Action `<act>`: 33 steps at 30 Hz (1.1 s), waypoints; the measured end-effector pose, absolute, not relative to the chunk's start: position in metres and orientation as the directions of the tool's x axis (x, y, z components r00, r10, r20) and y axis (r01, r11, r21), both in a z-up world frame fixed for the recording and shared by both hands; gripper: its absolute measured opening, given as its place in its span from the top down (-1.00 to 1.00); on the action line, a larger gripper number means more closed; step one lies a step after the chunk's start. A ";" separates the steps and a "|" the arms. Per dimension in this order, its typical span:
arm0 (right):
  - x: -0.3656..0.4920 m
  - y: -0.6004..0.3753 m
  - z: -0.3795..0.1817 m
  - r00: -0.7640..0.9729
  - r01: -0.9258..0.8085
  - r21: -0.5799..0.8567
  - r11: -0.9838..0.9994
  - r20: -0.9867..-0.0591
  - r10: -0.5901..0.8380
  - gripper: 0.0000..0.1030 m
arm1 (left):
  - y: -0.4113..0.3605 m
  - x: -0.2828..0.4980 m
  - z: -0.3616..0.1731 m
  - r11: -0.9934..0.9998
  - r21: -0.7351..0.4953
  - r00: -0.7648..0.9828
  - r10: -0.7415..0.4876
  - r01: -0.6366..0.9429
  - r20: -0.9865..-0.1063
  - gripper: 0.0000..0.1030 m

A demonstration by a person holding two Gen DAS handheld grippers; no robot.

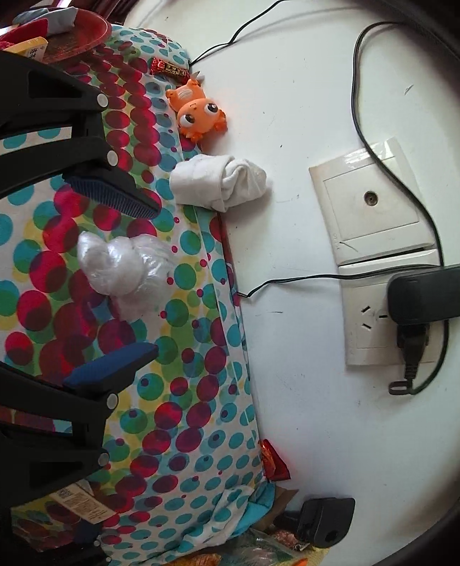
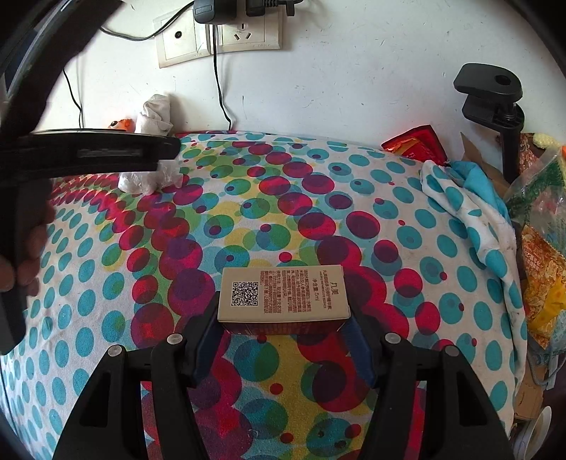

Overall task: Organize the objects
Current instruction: 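Grasp clear plastic bag with left gripper while right gripper holds beige box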

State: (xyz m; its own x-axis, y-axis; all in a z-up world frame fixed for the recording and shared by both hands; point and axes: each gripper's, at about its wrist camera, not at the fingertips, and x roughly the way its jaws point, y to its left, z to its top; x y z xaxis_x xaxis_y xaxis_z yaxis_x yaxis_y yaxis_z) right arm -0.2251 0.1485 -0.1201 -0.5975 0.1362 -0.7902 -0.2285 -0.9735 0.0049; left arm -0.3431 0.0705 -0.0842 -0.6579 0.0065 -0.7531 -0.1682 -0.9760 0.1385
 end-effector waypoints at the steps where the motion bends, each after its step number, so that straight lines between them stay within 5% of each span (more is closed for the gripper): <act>1: -0.225 0.149 -0.120 -0.600 -0.229 0.013 -0.973 -0.789 0.131 -0.18 | 0.071 -0.349 -0.090 -0.977 0.138 -0.643 -0.001 -0.162 -0.766 -0.46; 6: -0.224 0.148 -0.120 -0.602 -0.236 0.022 -0.972 -0.788 0.129 -0.18 | 0.066 -0.355 -0.110 -0.984 0.076 -0.603 0.037 -0.161 -0.797 -0.39; 8: -0.224 0.148 -0.120 -0.604 -0.236 0.026 -0.971 -0.787 0.125 -0.18 | 0.061 -0.353 -0.116 -0.986 0.055 -0.599 0.051 -0.157 -0.799 0.29; 33: -0.229 0.143 -0.121 -0.592 -0.247 0.002 -0.969 -0.792 0.149 -0.19 | 0.023 -0.265 -0.111 -0.991 0.052 -0.596 0.034 -0.127 -0.803 0.32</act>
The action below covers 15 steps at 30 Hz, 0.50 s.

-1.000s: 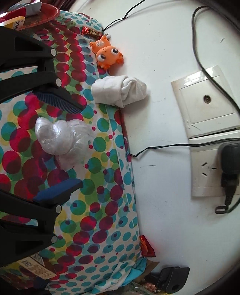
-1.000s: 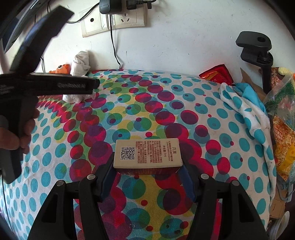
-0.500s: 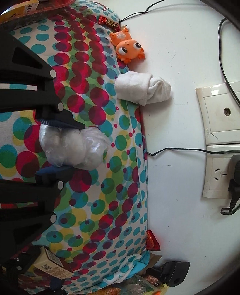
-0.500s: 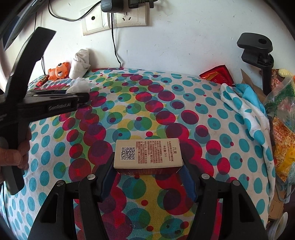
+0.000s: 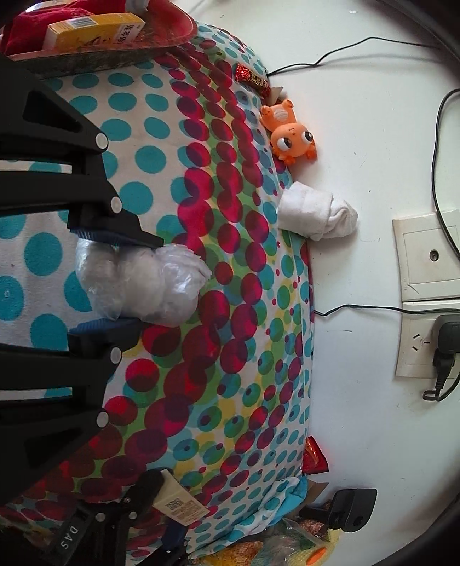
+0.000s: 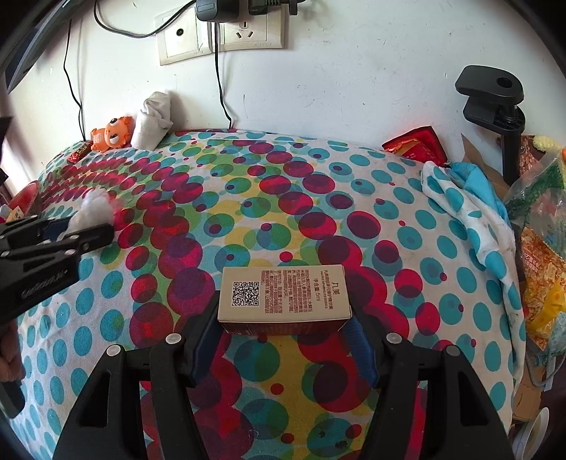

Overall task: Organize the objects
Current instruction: 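Carry the clear plastic bag with the left gripper over the tray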

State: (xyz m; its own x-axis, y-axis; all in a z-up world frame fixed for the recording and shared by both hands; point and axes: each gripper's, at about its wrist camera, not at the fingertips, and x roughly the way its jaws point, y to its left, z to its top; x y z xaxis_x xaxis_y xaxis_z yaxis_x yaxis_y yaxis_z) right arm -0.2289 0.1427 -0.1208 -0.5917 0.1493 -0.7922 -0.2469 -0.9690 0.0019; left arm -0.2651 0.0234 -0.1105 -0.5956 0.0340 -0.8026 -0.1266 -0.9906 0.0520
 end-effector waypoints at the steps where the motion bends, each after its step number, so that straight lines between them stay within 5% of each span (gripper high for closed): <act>1: -0.229 0.143 -0.121 -0.592 -0.247 0.002 -0.969 -0.792 0.149 -0.19 | 0.022 -0.261 -0.111 -0.991 0.038 -0.588 0.044 -0.126 -0.808 0.32; 15: -0.230 0.141 -0.120 -0.589 -0.258 -0.001 -0.966 -0.793 0.158 -0.19 | 0.012 -0.210 -0.108 -0.994 0.036 -0.604 0.032 -0.100 -0.797 0.32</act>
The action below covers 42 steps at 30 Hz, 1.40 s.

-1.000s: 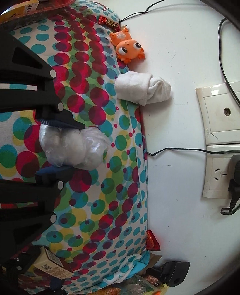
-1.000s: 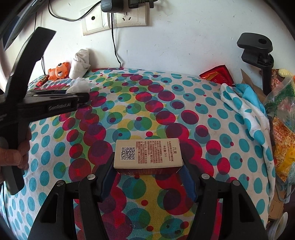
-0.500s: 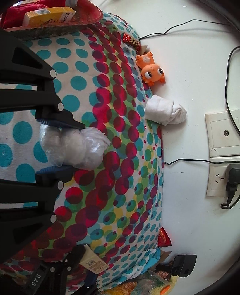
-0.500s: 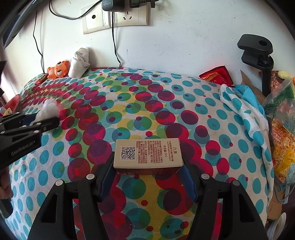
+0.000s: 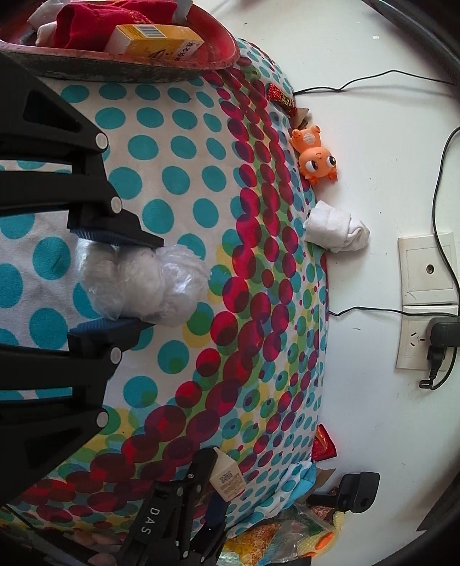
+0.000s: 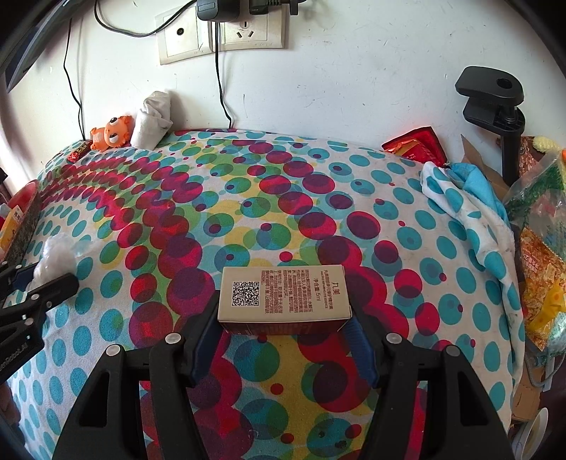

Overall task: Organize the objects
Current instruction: 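Carry the clear plastic bag with the left gripper over the tray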

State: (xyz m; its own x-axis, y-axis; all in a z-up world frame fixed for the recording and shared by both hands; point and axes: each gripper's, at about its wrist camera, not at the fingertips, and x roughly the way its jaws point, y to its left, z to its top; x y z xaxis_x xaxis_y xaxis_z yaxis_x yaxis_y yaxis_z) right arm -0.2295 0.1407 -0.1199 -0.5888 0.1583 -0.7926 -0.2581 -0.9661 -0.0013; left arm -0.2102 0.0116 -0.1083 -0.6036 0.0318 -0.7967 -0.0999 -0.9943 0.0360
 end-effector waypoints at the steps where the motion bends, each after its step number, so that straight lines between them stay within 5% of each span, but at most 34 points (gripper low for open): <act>1: -0.230 0.140 -0.120 -0.589 -0.259 -0.001 -0.966 -0.793 0.159 -0.19 | 0.009 -0.207 -0.107 -0.995 0.031 -0.608 0.034 -0.096 -0.793 0.32; 42: -0.231 0.136 -0.121 -0.586 -0.271 -0.007 -0.963 -0.792 0.171 -0.18 | -0.084 -0.136 -0.096 -0.998 0.058 -0.617 -0.043 -0.004 -0.786 0.32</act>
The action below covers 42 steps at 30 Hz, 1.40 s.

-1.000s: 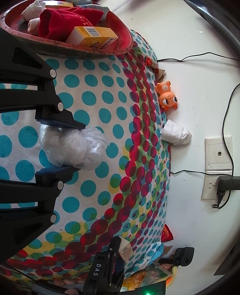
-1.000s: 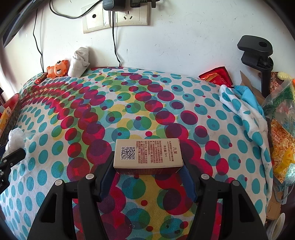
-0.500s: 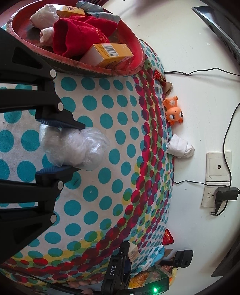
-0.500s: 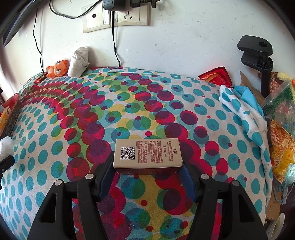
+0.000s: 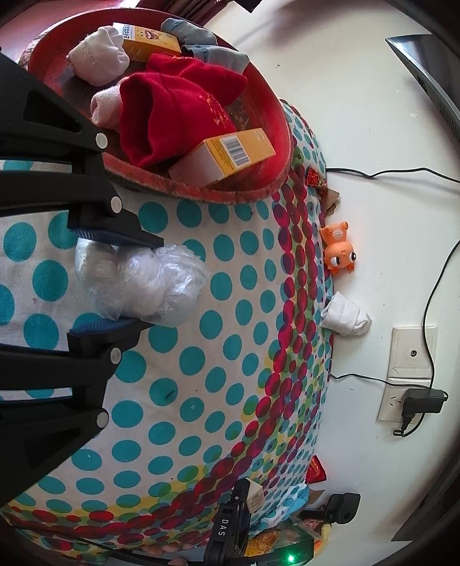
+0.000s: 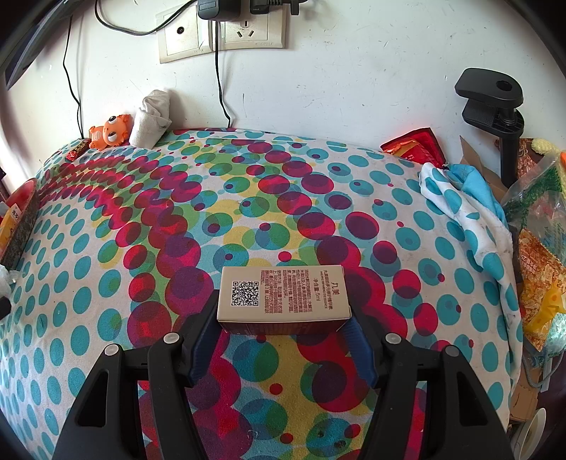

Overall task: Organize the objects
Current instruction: 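Carry the clear plastic bag with the left gripper over the tray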

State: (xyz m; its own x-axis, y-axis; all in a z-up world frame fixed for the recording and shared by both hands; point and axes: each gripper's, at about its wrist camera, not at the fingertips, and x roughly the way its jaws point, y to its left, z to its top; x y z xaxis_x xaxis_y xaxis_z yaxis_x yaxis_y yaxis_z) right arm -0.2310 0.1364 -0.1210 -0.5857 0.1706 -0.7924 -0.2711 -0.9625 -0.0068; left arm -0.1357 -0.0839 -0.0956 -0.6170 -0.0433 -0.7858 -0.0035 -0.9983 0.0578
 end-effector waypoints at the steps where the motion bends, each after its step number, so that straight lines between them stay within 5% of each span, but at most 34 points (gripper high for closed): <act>1: -0.231 0.136 -0.121 -0.586 -0.271 -0.007 -0.962 -0.792 0.171 -0.18 | -0.087 -0.135 -0.094 -0.998 0.059 -0.620 -0.046 0.000 -0.784 0.32; 17: -0.231 0.134 -0.121 -0.584 -0.280 -0.011 -0.960 -0.792 0.179 -0.18 | -0.122 -0.121 -0.065 -1.000 -0.025 -0.650 0.013 0.009 -0.760 0.31; 42: -0.232 0.132 -0.120 -0.581 -0.286 -0.015 -0.958 -0.793 0.186 -0.19 | -0.207 -0.135 -0.045 -0.983 0.078 -0.632 -0.167 0.167 -0.757 0.31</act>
State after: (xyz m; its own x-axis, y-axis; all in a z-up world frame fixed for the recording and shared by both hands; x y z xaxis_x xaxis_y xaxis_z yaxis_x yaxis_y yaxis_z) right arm -0.2321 0.1319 -0.1204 -0.5805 0.1860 -0.7927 -0.2862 -0.9580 -0.0152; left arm -0.1350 -0.2069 -0.0448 -0.6316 -0.1673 -0.7570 0.1668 -0.9829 0.0780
